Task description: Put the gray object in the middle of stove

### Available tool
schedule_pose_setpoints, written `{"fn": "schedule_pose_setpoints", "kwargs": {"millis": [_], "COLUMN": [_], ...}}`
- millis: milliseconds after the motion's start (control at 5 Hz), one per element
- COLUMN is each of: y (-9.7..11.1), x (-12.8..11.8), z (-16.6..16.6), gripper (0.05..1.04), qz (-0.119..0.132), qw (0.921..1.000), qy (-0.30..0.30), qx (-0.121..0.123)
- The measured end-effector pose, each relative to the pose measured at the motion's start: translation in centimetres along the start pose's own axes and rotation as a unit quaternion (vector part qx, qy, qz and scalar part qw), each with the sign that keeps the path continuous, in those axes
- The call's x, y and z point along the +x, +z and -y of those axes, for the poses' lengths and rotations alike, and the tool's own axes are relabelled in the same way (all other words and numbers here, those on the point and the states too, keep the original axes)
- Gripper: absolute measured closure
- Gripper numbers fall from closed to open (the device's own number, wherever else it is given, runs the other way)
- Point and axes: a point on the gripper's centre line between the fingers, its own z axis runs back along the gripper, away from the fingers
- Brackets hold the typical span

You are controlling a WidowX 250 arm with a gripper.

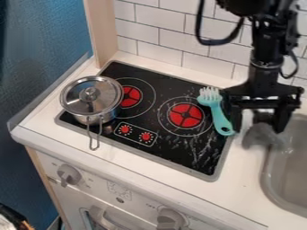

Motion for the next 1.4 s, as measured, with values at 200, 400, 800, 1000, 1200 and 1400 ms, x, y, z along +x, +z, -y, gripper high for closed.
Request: {"fn": "schedule_pose_setpoints", "kwargs": {"millis": [200,400,800,1000,1200,1400], "y": [-0.3,-0.4,-0.7,-0.5,1.3,4.6], "x": [-0.3,-0.1,-0.3,-0.4,-0.6,-0.3], "z": [0.6,0.5,0.2,-0.1,-0.4,-1.1], "gripper": [0.382,0.6,0.777,0.81,0.833,0.837], "qz": [0.005,0.014,0.015,0.02,0.036,0.067], "qw": [1.0,0.9999,0.9997,0.9996,0.9992,0.9972], "qy": [0.002,0.006,0.012,0.015,0.015,0.029], "qx": [0.002,0.004,0.013,0.013,0.01,-0.016]}}
